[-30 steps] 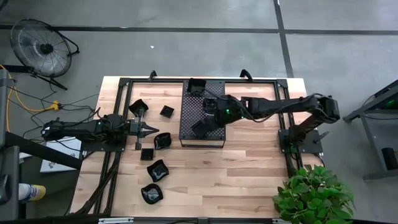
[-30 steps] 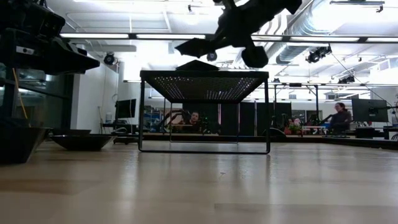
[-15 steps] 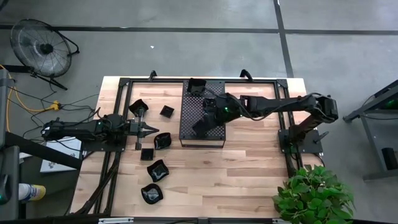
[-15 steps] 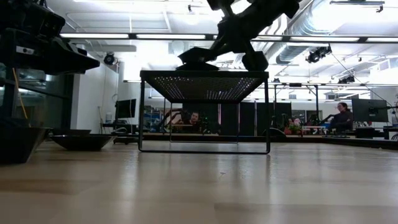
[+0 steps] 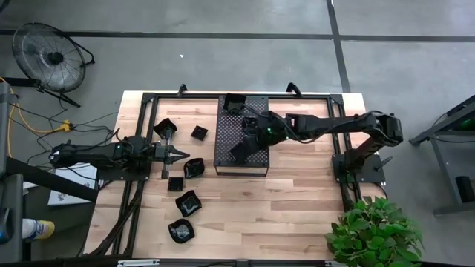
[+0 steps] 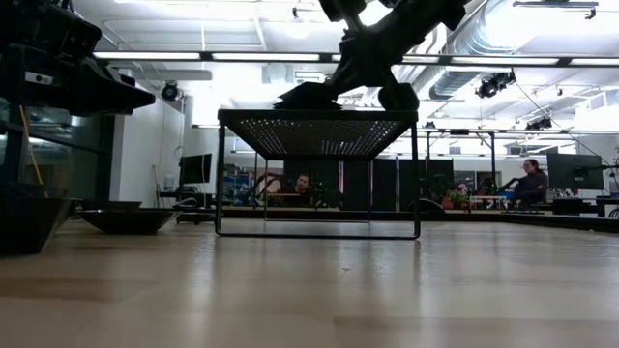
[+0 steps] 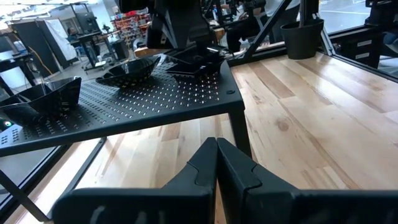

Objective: Pick & Place Mini shaped plates
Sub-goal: Stack the black square shape plate on top of the other black square shape plate on the shelf

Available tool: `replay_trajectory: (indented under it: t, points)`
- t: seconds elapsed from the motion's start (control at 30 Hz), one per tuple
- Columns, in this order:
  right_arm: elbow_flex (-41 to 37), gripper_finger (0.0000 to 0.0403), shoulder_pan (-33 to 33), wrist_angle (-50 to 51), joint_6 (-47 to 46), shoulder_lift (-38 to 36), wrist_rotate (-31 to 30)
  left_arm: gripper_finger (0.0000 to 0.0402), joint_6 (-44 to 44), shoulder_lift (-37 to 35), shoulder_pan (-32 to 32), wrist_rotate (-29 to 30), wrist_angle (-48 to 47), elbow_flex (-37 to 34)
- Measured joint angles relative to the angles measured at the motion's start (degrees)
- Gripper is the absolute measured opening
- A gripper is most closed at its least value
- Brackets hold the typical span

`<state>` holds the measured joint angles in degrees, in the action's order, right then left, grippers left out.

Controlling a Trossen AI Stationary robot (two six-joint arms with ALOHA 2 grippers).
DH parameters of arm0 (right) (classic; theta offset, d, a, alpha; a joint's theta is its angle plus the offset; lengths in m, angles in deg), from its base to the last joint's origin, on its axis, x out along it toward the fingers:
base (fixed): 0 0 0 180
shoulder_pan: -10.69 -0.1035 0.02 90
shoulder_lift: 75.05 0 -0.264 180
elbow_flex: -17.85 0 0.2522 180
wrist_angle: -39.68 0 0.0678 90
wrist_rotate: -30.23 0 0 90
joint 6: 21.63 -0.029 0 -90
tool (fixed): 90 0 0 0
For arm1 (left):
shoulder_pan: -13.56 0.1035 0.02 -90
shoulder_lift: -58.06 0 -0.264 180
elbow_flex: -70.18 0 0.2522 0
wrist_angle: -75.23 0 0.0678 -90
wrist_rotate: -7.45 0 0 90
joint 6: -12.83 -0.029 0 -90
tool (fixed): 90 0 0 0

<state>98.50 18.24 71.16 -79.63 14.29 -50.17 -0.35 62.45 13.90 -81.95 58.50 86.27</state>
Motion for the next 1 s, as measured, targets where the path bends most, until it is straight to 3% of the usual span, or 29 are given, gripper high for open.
replay_trajectory:
  t: [0.27, 1.0]
  points:
    - [0.0, 0.0008, 0.0, 0.0, 0.4, 0.0, -0.3, 0.0001, 0.0, 0.0, 0.0, 0.0, 0.0, 0.0]
    - [0.0, 0.0089, 0.1, -0.2, 2.6, -1.0, -1.5, 0.0001, 0.0, 0.0, 0.0, 0.0, 0.0, 0.0]
